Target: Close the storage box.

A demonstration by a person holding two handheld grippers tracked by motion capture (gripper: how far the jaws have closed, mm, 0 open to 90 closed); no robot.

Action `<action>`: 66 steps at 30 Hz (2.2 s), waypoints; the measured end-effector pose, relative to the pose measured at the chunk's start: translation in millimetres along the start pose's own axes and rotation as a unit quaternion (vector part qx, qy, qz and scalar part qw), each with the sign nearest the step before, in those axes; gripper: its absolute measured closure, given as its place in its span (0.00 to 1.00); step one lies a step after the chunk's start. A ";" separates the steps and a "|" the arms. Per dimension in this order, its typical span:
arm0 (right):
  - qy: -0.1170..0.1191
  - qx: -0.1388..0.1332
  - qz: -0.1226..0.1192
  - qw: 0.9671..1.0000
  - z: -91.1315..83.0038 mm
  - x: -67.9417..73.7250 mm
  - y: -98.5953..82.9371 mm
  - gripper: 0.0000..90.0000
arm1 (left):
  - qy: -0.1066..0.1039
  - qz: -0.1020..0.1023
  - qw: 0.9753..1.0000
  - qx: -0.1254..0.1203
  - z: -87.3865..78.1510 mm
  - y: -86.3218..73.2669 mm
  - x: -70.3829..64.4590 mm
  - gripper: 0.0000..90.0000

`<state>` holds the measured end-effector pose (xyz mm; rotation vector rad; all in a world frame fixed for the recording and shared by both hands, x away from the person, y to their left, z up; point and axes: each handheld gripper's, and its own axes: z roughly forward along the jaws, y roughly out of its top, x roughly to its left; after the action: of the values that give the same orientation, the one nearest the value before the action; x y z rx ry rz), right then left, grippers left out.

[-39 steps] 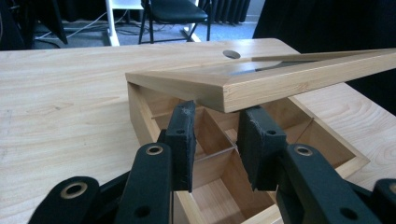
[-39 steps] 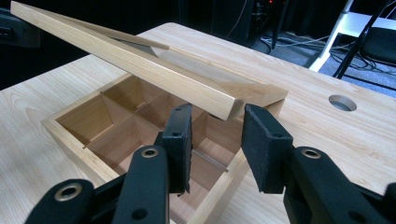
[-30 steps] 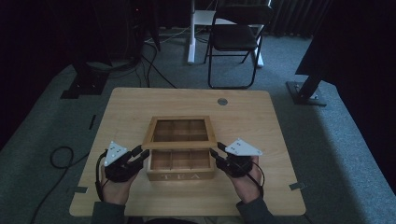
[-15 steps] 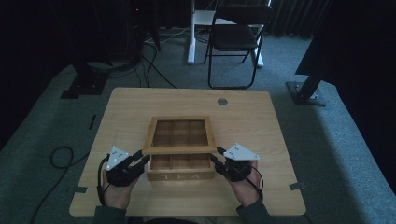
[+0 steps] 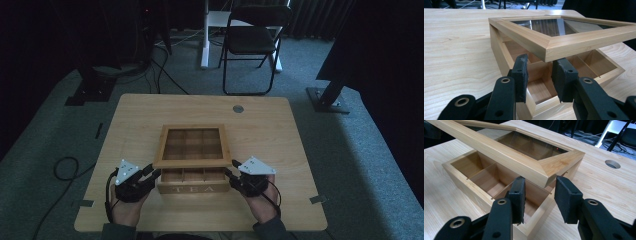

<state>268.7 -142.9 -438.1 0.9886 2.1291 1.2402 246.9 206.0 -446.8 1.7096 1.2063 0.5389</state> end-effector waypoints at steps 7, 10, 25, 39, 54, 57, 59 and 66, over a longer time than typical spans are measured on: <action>0.000 0.001 -0.001 1.000 0.6 0.8 -2.6 0.67 | 0.001 0.004 1.000 0.003 0.7 -1.9 -1.2 0.73; 0.001 0.001 -0.002 1.000 0.9 0.9 -3.5 0.67 | 0.001 0.002 1.000 0.004 0.9 -2.7 -1.7 0.73; 0.002 0.008 -0.001 1.000 2.6 2.8 -9.4 0.66 | -0.002 0.001 1.000 0.013 3.3 -8.8 -2.5 0.73; 0.008 0.016 0.007 1.000 4.3 4.0 -17.8 0.65 | 0.002 0.006 1.000 0.021 5.6 -16.7 -3.4 0.72; 0.008 0.026 0.012 1.000 7.0 5.1 -25.4 0.63 | 0.009 0.009 0.999 0.033 9.3 -24.5 -3.5 0.68; 0.009 0.028 0.012 1.000 7.4 5.1 -26.4 0.62 | 0.010 0.009 0.999 0.034 10.0 -25.7 -3.7 0.68; 0.008 0.029 0.013 0.999 7.8 5.3 -27.2 0.62 | 0.011 0.011 0.999 0.037 10.6 -26.5 -4.4 0.67; 0.010 0.035 0.014 0.999 9.4 6.4 -31.1 0.61 | 0.020 0.018 0.999 0.042 12.5 -30.5 -6.6 0.63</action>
<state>260.6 -143.1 -470.2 1.0444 2.1941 1.2007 239.1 196.8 -478.2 1.8013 1.2449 0.5536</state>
